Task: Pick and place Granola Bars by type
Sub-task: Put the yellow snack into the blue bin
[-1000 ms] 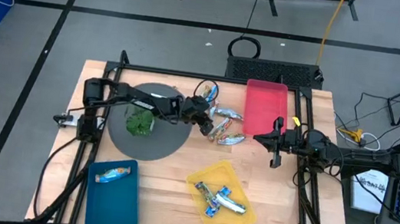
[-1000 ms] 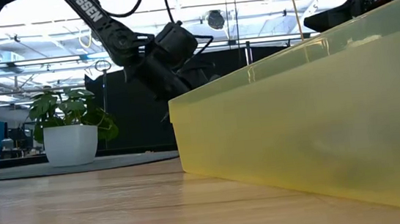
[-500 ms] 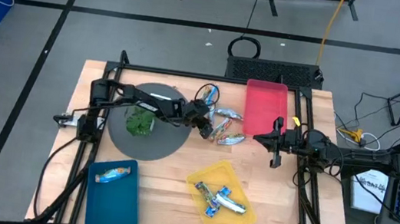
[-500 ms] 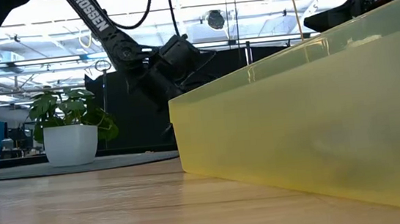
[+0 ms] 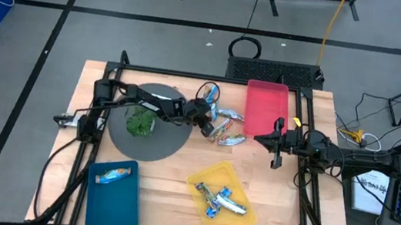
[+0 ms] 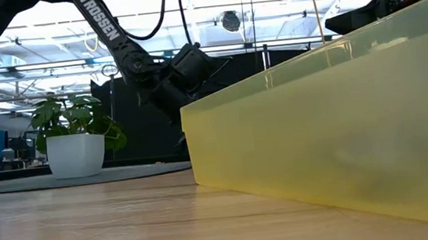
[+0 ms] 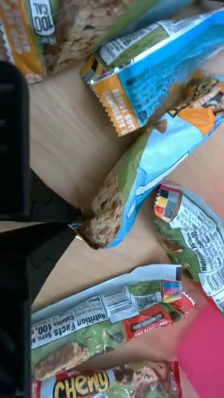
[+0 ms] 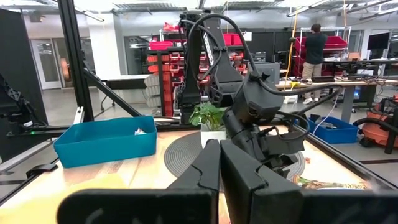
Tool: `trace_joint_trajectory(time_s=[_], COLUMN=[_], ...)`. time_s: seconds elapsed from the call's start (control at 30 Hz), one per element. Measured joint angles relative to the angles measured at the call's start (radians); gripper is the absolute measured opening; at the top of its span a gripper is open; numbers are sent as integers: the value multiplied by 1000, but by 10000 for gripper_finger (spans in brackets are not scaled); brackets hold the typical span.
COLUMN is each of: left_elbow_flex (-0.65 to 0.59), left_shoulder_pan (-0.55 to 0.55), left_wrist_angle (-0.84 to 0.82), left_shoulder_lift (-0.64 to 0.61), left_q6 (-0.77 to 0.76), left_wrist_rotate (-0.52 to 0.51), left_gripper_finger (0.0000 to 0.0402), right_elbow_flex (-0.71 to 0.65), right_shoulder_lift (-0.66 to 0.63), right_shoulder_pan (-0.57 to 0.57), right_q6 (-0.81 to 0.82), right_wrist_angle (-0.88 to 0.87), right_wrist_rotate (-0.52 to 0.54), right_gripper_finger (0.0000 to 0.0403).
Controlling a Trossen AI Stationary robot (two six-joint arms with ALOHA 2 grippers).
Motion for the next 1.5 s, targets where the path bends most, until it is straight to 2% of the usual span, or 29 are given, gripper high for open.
trace_joint_trajectory(time_s=[0.23,0.4,0.47,0.73,0.9,1.03,1.1,1.23,1.4,1.5], left_elbow_flex=[-3,-4,-3,-2,-1,-1,-1,-1,-1,-1], left_shoulder_pan=[-47,-108,-139,-291,-451,-627,-729,-964,-1251,-1376], left_wrist_angle=[-13,-28,-34,-215,-441,-661,-808,-984,-1007,-1009], left_shoulder_lift=[-24,-108,-144,-344,-479,-563,-602,-649,-645,-618], left_q6=[53,103,125,188,137,-42,-194,-525,-818,-965], left_wrist_rotate=[-47,-76,-121,-297,-417,-544,-588,-645,-617,-584], left_gripper_finger=[3,2,2,1,1,1,1,0,0,0], right_elbow_flex=[0,0,0,0,0,0,0,0,0,0], right_shoulder_lift=[0,0,0,0,0,0,0,0,0,0], right_shoulder_pan=[0,0,0,0,0,0,0,0,0,0], right_q6=[0,0,0,0,0,0,0,0,0,0], right_wrist_angle=[0,0,0,0,0,0,0,0,1,0], right_wrist_rotate=[0,0,0,0,0,0,0,0,0,0], right_gripper_finger=[4,4,4,4,4,4,4,4,4,4])
